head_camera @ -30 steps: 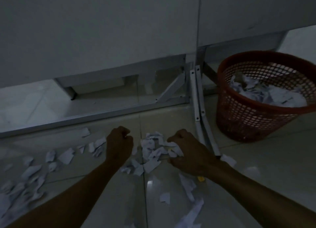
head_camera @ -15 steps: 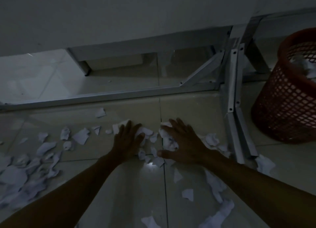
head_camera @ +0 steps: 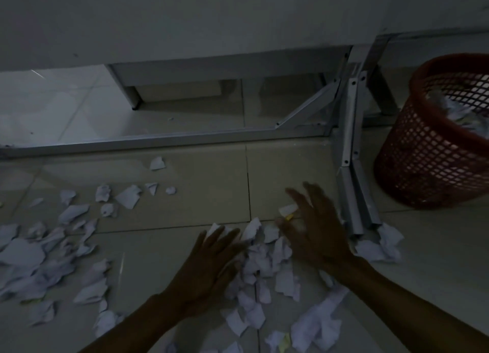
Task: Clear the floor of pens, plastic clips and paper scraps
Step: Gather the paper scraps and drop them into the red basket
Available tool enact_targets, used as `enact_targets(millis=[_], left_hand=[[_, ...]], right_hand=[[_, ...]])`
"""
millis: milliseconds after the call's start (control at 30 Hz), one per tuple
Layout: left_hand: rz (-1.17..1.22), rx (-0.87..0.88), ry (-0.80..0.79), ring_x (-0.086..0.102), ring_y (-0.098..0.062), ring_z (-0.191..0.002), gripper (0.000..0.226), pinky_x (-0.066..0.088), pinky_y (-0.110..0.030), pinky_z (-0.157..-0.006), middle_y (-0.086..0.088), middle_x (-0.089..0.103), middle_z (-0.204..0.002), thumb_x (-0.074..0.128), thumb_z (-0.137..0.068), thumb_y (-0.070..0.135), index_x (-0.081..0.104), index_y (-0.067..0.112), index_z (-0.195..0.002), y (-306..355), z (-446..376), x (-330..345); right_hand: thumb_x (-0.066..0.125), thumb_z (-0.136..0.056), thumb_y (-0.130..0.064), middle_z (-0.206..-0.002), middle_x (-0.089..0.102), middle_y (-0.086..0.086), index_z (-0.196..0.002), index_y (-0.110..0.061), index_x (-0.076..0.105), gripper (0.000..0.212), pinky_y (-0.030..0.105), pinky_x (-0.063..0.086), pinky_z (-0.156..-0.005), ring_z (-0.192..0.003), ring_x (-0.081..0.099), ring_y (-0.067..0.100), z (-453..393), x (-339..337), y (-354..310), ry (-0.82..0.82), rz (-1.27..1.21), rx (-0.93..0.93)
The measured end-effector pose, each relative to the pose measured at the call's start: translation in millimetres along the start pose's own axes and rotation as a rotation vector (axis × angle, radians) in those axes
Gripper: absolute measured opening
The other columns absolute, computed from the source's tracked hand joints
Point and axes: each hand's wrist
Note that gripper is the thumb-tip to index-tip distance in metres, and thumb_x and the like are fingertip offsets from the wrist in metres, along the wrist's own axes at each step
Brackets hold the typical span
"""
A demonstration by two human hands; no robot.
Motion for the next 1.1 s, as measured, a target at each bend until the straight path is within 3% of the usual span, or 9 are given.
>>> enact_targets(millis=[133,300,467,600,700,800,900,1000,1100], left_hand=[[0.194,-0.183,0.114,0.02,-0.003,-0.139,0.068,0.022,-0.032,-0.116,0.01,0.025,-0.153,0.013,-0.093,0.065,0.043,0.028,-0.141,9.5,-31.7,-19.6],[0.268,-0.316,0.123,0.026,-0.013,-0.141,0.061,0.017,-0.019,-0.109,0.002,0.029,-0.154,0.027,-0.09,0.053,0.042,0.023,-0.141,22.9,-56.3,-28.1],[0.27,-0.254,0.123,0.035,-0.019,-0.136,0.054,0.02,-0.02,-0.108,-0.006,0.04,-0.148,0.033,-0.094,0.044,0.05,0.015,-0.136,36.6,-61.1,-19.0],[0.248,-0.125,0.166,0.047,-0.026,-0.126,0.052,0.029,-0.024,-0.106,-0.016,0.053,-0.136,0.033,-0.094,0.039,0.059,0.006,-0.126,46.2,-69.7,-5.6],[0.252,-0.046,0.144,0.045,-0.024,-0.125,0.053,0.033,-0.03,-0.107,-0.019,0.052,-0.135,0.032,-0.092,0.034,0.058,0.003,-0.126,57.5,-85.9,5.0],[0.187,-0.072,-0.025,0.03,-0.03,-0.14,0.077,0.026,-0.042,-0.115,-0.014,0.031,-0.153,0.016,-0.083,0.051,0.043,0.008,-0.141,70.2,-104.1,8.8],[0.005,-0.127,-0.211,0.013,-0.027,-0.147,0.094,0.016,-0.042,-0.119,-0.009,0.013,-0.16,0.001,-0.072,0.059,0.026,0.013,-0.15,74.2,-117.9,13.0],[-0.106,-0.146,-0.263,0.017,-0.028,-0.146,0.082,0.018,-0.044,-0.118,-0.011,0.019,-0.159,0.01,-0.081,0.05,0.028,0.01,-0.149,75.3,-115.5,20.3],[-0.112,-0.118,-0.326,0.01,-0.027,-0.148,0.093,0.016,-0.043,-0.118,-0.009,0.008,-0.16,-0.002,-0.075,0.059,0.025,0.011,-0.15,70.0,-96.5,24.7]], right_hand=[[0.006,-0.075,-0.087,-0.163,-0.001,0.003,-0.15,-0.045,0.012,0.087,0.047,-0.001,-0.12,-0.149,-0.004,0.024,-14.6,-6.0,15.5,-0.279,0.099,0.293],[-0.02,-0.064,-0.087,-0.163,-0.006,-0.003,-0.15,-0.043,0.017,0.103,0.047,-0.01,-0.119,-0.147,-0.019,0.02,19.9,14.7,-1.7,-0.332,0.227,-0.066],[0.018,-0.089,-0.076,-0.16,0.018,-0.003,-0.145,-0.029,0.041,0.077,0.055,0.008,-0.119,-0.149,-0.004,0.023,61.7,21.5,-6.4,-0.344,0.125,-0.383],[0.045,-0.097,-0.051,-0.156,0.033,-0.007,-0.132,-0.026,0.056,0.045,0.056,-0.001,-0.119,-0.15,0.011,0.022,86.0,-0.7,1.4,-0.242,-0.046,-0.574],[0.048,-0.096,-0.031,-0.129,0.062,0.003,-0.108,-0.013,0.067,0.028,0.05,0.028,-0.113,-0.132,0.047,0.025,96.2,-27.7,17.8,0.171,-0.176,-0.471],[0.044,-0.097,-0.027,-0.103,0.064,0.007,-0.096,-0.006,0.066,0.03,0.028,0.041,-0.096,-0.103,0.058,0.029,94.8,-48.7,53.8,0.506,-0.19,-0.025],[0.028,-0.097,-0.049,-0.132,0.055,0.002,-0.128,-0.013,0.059,0.056,0.025,0.026,-0.112,-0.127,0.046,0.027,89.4,-58.3,89.3,0.382,-0.18,0.31],[0.016,-0.094,-0.056,-0.154,0.029,-0.01,-0.15,-0.025,0.03,0.066,0.034,0.004,-0.12,-0.145,0.021,0.016,99.1,-47.7,99.4,0.082,-0.151,0.383],[0.013,-0.093,-0.059,-0.154,0.015,-0.018,-0.15,-0.031,0.017,0.064,0.027,-0.007,-0.117,-0.147,0.01,0.008,118.7,-34.6,81.5,0.036,-0.053,0.326]])
Point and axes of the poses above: each hand's wrist, its own z-axis away from the middle knuckle, its own x-axis out of the palm, y = z × x
